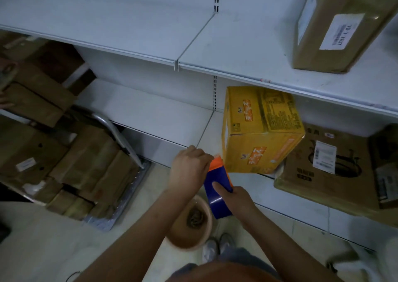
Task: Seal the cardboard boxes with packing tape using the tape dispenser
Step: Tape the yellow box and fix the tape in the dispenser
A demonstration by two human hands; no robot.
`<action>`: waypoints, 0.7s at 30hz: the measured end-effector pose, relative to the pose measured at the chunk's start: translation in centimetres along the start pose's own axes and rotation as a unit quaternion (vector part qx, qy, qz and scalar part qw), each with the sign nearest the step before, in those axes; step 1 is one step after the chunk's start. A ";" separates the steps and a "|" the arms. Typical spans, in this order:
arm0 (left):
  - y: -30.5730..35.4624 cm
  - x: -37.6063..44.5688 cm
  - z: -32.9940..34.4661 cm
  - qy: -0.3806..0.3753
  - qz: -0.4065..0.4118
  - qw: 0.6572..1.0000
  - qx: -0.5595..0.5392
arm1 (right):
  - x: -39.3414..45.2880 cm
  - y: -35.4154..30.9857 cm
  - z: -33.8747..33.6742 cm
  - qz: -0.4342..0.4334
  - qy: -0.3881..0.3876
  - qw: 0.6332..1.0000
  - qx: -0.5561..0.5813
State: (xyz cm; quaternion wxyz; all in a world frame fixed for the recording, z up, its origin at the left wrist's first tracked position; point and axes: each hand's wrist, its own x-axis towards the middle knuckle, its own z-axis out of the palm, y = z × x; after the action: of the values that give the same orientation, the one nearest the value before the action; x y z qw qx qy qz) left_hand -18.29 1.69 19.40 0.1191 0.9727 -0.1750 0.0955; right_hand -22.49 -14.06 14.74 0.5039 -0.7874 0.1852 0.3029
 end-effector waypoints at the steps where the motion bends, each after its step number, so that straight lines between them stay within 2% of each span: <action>1: -0.1 0.0 0.3 -0.013 -0.002 1.000 0.007 | 0.6 -0.2 0.2 0.008 -0.013 1.000 0.009; 9: -0.7 0.6 3.7 -0.189 -0.093 0.977 0.027 | 6.6 -3.6 1.8 0.065 -0.073 0.995 0.022; 12: -1.4 0.3 4.5 -0.201 -0.135 0.970 -0.002 | 7.9 -4.9 2.6 0.084 -0.057 0.994 0.036; 18: -6.2 1.1 7.1 -0.231 -0.159 0.959 -0.036 | 10.1 -5.7 4.5 0.021 -0.071 0.997 0.036; 21: -10.6 2.8 9.3 -0.253 -0.166 0.945 -0.122 | 12.6 -6.5 6.1 -0.006 -0.060 0.998 0.028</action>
State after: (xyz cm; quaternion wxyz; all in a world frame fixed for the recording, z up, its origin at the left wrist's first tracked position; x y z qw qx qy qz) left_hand -10.55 8.01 9.04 0.2032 0.9581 -0.0454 -0.1968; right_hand -10.93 -5.57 8.92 0.5374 -0.7547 0.1584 0.3412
